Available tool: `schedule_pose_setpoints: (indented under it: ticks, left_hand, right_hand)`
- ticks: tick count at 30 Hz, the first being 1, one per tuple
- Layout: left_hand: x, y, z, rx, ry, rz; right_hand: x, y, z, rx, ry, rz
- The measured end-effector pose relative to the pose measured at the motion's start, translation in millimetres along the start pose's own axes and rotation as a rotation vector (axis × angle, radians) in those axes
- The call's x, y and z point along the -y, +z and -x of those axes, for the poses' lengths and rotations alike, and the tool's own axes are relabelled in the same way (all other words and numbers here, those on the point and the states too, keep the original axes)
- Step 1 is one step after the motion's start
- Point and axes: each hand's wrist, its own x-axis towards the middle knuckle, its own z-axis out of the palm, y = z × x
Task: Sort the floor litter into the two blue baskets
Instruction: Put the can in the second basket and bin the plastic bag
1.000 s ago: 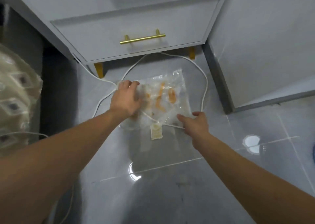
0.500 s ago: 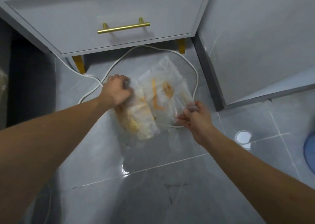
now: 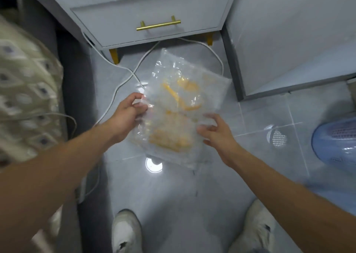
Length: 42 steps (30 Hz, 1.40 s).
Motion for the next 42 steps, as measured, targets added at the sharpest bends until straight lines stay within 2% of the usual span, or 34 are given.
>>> schedule_pose_setpoints:
  ticks: [2, 7, 13, 16, 18, 20, 23, 26, 29, 35, 37, 40, 42]
  left_hand:
    - [-16.1, -2.9, 36.5, -0.002, -0.019, 0.027]
    - [-75.4, -9.4, 111.4, 0.035, -0.014, 0.005]
    - [-140.1, 0.9, 159.3, 0.091, 0.062, -0.023]
    - [-157.2, 10.8, 171.5, 0.102, 0.057, 0.068]
    - [-162.7, 14.0, 175.6, 0.132, 0.064, 0.138]
    - [-166.2, 13.2, 179.1, 0.226, 0.084, 0.194]
    - [-170.8, 14.9, 185.9, 0.328, 0.049, 0.218]
    - [-171.1, 26.2, 192.6, 0.252, 0.084, -0.026]
    - [-170.1, 31.4, 193.3, 0.211, 0.111, -0.089]
    - [-185.1, 37.3, 186.3, 0.283, 0.175, -0.203]
    - [-194.6, 43.0, 184.9, 0.323, 0.183, -0.239]
    - [-209.9, 57.3, 183.5, 0.374, 0.185, -0.274]
    - [-218.5, 65.8, 179.5, 0.399, 0.195, -0.327]
  right_hand:
    - [16.0, 1.4, 35.8, 0.042, -0.01, 0.048]
    - [77.9, -12.7, 120.8, 0.125, -0.022, -0.044]
    - [129.6, -38.1, 174.5, 0.145, -0.023, -0.338]
    - [142.0, -43.6, 186.9, 0.154, -0.034, -0.498]
    - [144.7, -50.7, 190.0, 0.147, -0.051, -0.515]
    - [145.8, -59.1, 193.4, 0.144, -0.043, -0.47]
    - [147.0, -66.4, 199.9, 0.155, -0.08, -0.26]
    - [146.9, -72.1, 206.4, 0.064, -0.209, -0.09]
    - [153.1, -80.8, 208.9, 0.087, -0.245, 0.114]
    - [166.1, -80.8, 207.6, 0.028, -0.295, 0.286]
    - [174.0, -77.0, 208.8, 0.088, -0.274, 0.379]
    - [180.5, -65.2, 212.6, 0.275, -0.221, 0.447]
    - [177.7, -59.1, 214.8, 0.3, -0.239, 0.411]
